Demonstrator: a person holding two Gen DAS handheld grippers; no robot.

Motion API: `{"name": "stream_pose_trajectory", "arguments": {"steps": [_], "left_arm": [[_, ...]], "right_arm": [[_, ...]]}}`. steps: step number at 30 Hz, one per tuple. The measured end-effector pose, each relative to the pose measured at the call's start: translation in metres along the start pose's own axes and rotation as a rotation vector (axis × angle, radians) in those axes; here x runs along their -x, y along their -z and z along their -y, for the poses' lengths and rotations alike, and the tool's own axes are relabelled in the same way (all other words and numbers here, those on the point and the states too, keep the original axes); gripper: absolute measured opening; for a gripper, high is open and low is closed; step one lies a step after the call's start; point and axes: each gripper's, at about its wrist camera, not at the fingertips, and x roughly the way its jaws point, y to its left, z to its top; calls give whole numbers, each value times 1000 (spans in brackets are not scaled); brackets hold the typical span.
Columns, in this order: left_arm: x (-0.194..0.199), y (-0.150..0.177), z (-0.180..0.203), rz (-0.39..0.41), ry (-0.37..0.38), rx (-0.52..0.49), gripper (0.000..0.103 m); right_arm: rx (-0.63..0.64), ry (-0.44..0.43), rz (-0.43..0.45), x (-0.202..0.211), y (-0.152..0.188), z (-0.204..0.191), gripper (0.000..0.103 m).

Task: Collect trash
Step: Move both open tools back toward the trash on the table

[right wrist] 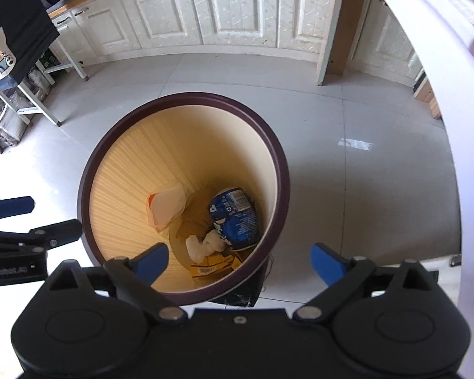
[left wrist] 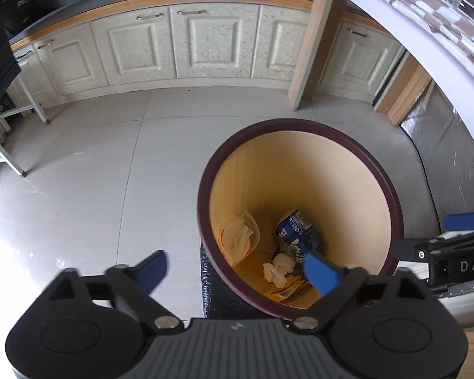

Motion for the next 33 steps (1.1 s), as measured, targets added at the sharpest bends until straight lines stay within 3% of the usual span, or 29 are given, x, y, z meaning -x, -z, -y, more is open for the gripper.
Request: {"name": "stream_pose_trajectory", "arguments": {"steps": [16,33], "left_arm": [[35,21,-14,47,-25,41,103],[120,54,-26,229,-36,68,103]], "right_arm": [[-63,28,105,34,22,-9,103],[0,2,310,119,58,-42,103]]}}
